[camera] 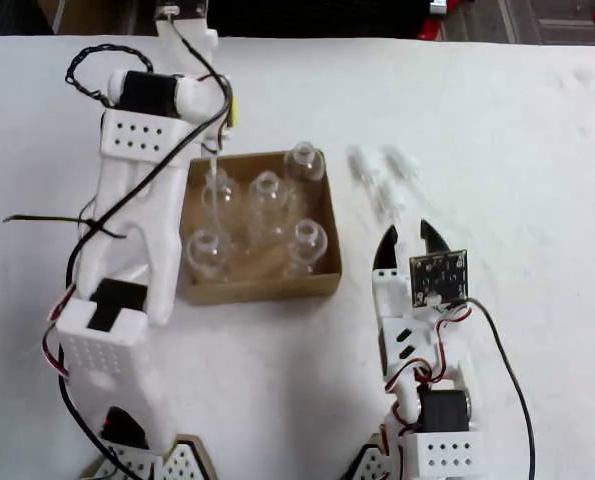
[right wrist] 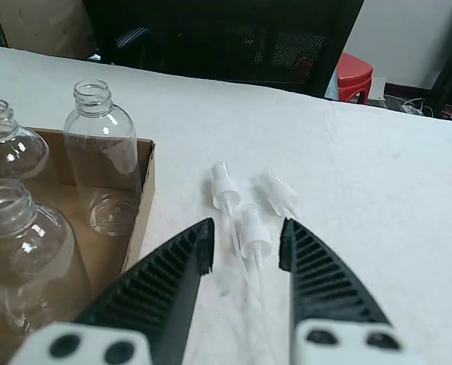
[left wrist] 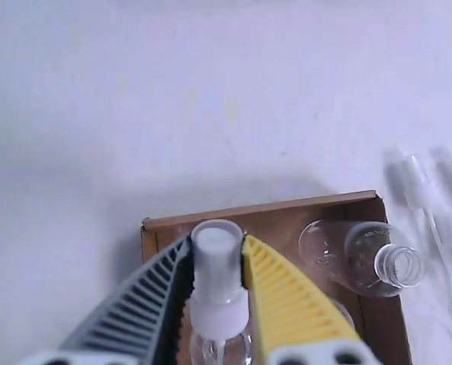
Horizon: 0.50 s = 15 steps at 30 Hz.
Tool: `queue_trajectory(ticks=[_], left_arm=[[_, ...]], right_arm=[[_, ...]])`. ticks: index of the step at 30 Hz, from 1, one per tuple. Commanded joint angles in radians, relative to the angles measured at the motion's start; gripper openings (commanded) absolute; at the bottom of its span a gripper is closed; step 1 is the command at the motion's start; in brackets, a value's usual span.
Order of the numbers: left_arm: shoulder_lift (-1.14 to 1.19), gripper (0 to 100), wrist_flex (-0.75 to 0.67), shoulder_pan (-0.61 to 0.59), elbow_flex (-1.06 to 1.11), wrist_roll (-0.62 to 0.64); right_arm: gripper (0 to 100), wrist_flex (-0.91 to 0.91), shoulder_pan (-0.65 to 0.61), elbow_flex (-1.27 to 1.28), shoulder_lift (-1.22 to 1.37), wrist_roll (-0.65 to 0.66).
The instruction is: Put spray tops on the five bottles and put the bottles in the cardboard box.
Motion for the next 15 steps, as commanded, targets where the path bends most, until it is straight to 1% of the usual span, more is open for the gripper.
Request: queue_trajectory(ticks=[1, 5, 8, 11, 15], left_arm=[[-0.068, 2, 0.006, 0.008, -0.029, -0.002], [-0.062, 2, 0.012, 0.015, -0.025, -0.031], [-0.079, 2, 0.006, 0.018, 0.028, -0.031], [-0.127, 2, -0.011, 0.019, 0.089, -0.032], [-0.262, 2, -0.054, 0.025, 0.203, -0.034]], right_arm=[[12.7, -0.025, 0.010, 0.008, -0.002, 0.011], [12.7, -0.025, 0.010, 0.008, -0.002, 0.011], [12.7, -0.025, 0.010, 0.008, -0.002, 0.011], [12.7, -0.025, 0.010, 0.008, -0.002, 0.011], [12.7, -0.025, 0.010, 0.008, -0.002, 0.011]])
